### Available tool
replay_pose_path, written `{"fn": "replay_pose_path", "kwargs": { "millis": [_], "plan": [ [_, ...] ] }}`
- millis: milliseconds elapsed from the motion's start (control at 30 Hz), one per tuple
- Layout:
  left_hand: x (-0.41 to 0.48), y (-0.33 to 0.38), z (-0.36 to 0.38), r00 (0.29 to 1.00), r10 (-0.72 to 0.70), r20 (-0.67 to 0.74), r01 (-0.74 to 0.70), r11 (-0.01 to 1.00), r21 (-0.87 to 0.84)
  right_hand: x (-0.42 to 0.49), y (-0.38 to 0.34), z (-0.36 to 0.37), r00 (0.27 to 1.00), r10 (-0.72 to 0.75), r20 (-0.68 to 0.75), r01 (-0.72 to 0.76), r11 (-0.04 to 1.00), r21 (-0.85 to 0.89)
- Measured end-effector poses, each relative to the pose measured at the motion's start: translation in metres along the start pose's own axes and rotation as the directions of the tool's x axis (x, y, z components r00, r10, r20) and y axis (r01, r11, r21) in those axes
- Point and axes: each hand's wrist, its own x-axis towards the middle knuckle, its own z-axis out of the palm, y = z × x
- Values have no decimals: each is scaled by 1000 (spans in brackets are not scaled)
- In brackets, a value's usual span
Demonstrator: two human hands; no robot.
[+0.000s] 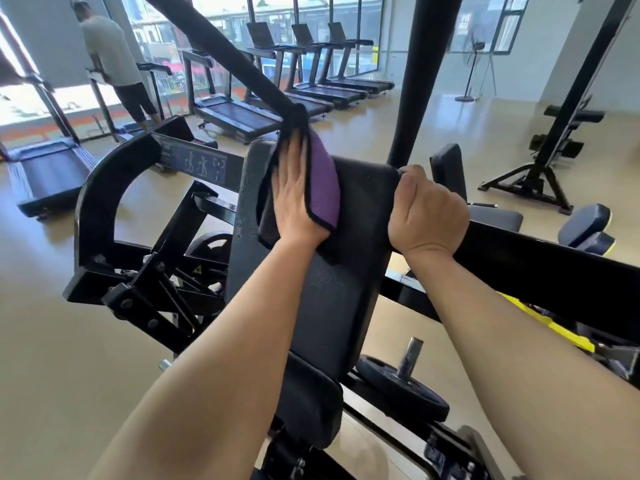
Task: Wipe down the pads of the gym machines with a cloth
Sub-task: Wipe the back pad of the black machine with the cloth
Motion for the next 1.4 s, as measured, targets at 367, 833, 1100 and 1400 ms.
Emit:
{"fn": "replay_pose_path", "kwargs": {
  "millis": [367,833,1100,1400],
  "plan": [
    [-65,9,24,938,346,7,-344,929,139,2,2,6,1000,-18,-24,18,1000,-4],
    [-40,27,18,880,473,33,-472,865,168,4,5,8,999,-8,47,8,1000,0],
    [1,36,3,951,309,-8,-304,939,163,4,4,6,1000,-10,18,10,1000,23],
    [20,22,-8,830,551,87,-557,820,132,1,4,8,1000,-2,3,2,999,43]
  ]
}}
